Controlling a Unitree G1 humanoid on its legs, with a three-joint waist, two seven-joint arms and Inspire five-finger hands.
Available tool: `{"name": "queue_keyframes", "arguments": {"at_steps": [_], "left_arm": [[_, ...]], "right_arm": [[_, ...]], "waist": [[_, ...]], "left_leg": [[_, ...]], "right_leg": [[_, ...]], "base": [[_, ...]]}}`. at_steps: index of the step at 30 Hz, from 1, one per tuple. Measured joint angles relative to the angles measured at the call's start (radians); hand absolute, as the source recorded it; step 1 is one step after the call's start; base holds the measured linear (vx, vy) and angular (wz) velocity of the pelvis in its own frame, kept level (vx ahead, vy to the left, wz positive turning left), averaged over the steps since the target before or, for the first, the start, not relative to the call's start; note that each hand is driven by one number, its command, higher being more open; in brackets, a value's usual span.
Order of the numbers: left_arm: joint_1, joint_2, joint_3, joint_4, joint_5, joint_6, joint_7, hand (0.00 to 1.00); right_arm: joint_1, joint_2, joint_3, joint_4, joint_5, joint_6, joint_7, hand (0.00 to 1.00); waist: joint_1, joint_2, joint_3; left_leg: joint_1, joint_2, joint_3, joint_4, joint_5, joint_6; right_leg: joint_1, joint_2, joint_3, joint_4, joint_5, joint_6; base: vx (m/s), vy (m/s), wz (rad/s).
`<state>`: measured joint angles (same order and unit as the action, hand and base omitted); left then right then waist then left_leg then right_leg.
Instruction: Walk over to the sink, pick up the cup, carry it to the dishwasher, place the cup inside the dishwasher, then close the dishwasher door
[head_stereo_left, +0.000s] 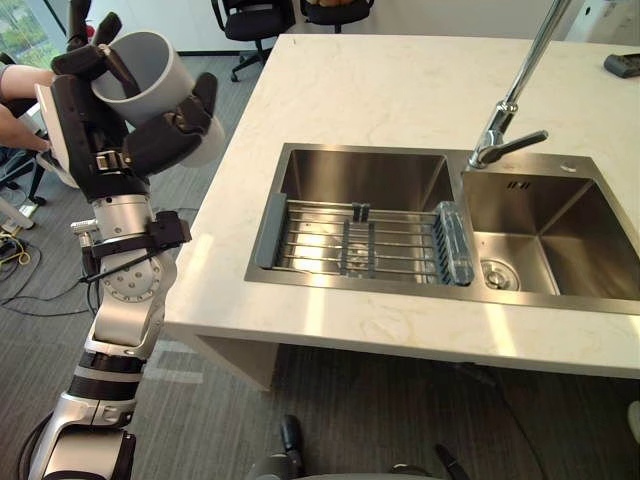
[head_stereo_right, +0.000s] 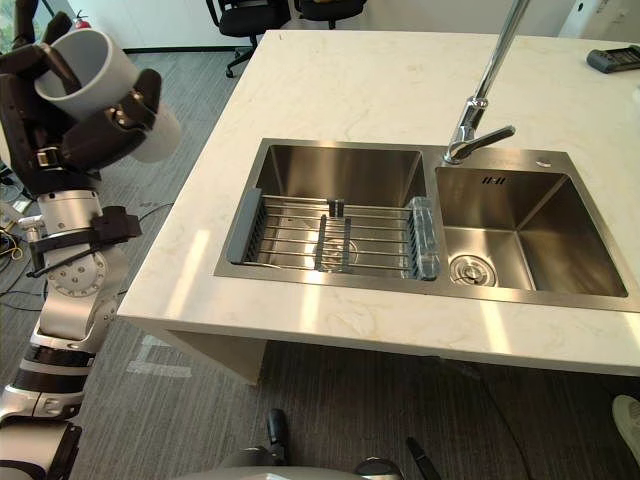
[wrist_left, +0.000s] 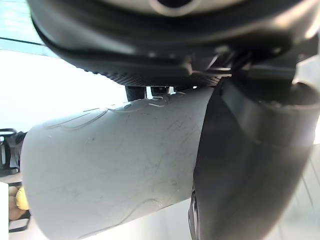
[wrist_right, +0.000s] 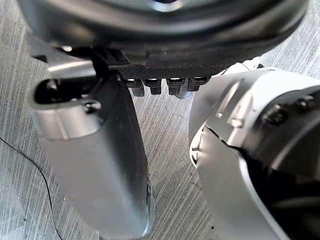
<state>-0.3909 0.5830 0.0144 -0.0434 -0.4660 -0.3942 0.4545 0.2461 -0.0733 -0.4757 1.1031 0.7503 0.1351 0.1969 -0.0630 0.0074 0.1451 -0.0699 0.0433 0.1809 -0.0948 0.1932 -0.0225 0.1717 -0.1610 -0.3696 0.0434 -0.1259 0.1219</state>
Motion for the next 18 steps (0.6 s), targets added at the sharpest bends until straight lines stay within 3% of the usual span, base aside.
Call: {"name": "queue_keyframes", "arguments": {"at_steps": [5, 11, 16, 18], "left_arm": [[0.004, -0.054, 0.055, 0.046, -0.106, 0.019, -0.023, 0.00], [0.114, -0.131, 0.174, 0.051, -0.185, 0.054, -0.029, 0.00], [0.269, -0.196, 0.256, -0.004, -0.231, 0.089, -0.056, 0.00], [0.307, -0.226, 0.301, -0.031, -0.266, 0.091, -0.072, 0.00]], "right_arm": [[0.002, 0.016, -0.009, 0.000, -0.064, -0.001, -0.001, 1.00], [0.017, 0.024, -0.022, -0.013, -0.135, 0.002, -0.002, 1.00], [0.064, 0.038, -0.020, -0.013, -0.195, -0.002, -0.007, 1.00], [0.077, 0.034, -0.006, -0.026, -0.207, -0.008, -0.011, 1.00]], "waist": [[0.018, -0.007, -0.004], [0.030, -0.005, -0.021], [0.084, -0.004, -0.029], [0.101, -0.004, -0.029]], "left_leg": [[0.008, 0.001, 0.000, 0.000, 0.002, 0.003], [0.004, -0.004, -0.031, 0.000, 0.006, 0.000], [-0.021, -0.026, -0.093, 0.000, -0.003, 0.010], [-0.028, -0.021, -0.047, 0.001, -0.010, 0.019]], "right_leg": [[0.005, 0.001, -0.003, 0.003, -0.008, -0.018], [0.024, 0.006, -0.031, 0.005, -0.010, -0.020], [0.049, 0.004, -0.122, 0.012, -0.024, -0.015], [0.063, 0.000, -0.165, 0.011, -0.022, -0.012]], "base": [[-0.04, -0.015, -0.01], [-0.02, -0.031, 0.15], [-0.02, -0.038, 0.46], [-0.04, -0.021, 0.62]]}}
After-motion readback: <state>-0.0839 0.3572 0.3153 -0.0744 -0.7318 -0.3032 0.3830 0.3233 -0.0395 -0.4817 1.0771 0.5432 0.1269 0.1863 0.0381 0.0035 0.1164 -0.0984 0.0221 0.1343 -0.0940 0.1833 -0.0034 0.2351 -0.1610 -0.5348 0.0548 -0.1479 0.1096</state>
